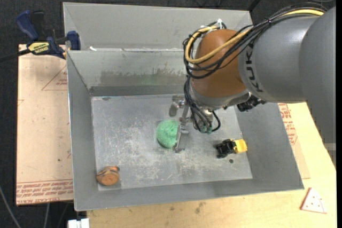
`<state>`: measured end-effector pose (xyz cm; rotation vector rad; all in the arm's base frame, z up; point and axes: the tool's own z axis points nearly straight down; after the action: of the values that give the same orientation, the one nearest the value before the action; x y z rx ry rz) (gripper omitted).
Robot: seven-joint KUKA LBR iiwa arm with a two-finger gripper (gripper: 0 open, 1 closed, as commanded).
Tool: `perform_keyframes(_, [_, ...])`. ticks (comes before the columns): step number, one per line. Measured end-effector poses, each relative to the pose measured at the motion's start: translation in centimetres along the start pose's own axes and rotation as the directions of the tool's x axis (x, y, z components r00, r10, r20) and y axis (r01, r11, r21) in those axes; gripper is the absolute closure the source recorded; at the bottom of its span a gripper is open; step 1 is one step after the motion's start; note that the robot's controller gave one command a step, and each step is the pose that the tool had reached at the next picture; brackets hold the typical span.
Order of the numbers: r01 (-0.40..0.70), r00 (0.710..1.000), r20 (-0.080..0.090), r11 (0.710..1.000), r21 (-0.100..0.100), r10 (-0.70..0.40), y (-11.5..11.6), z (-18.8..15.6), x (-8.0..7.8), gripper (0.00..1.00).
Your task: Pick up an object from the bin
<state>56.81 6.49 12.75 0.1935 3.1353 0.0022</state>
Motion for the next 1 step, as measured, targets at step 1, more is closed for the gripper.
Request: perform_keyframes(1, [0.000, 1.000, 0.000, 1.000, 0.000, 0.000, 0.00, 0.00, 0.00, 0.00])
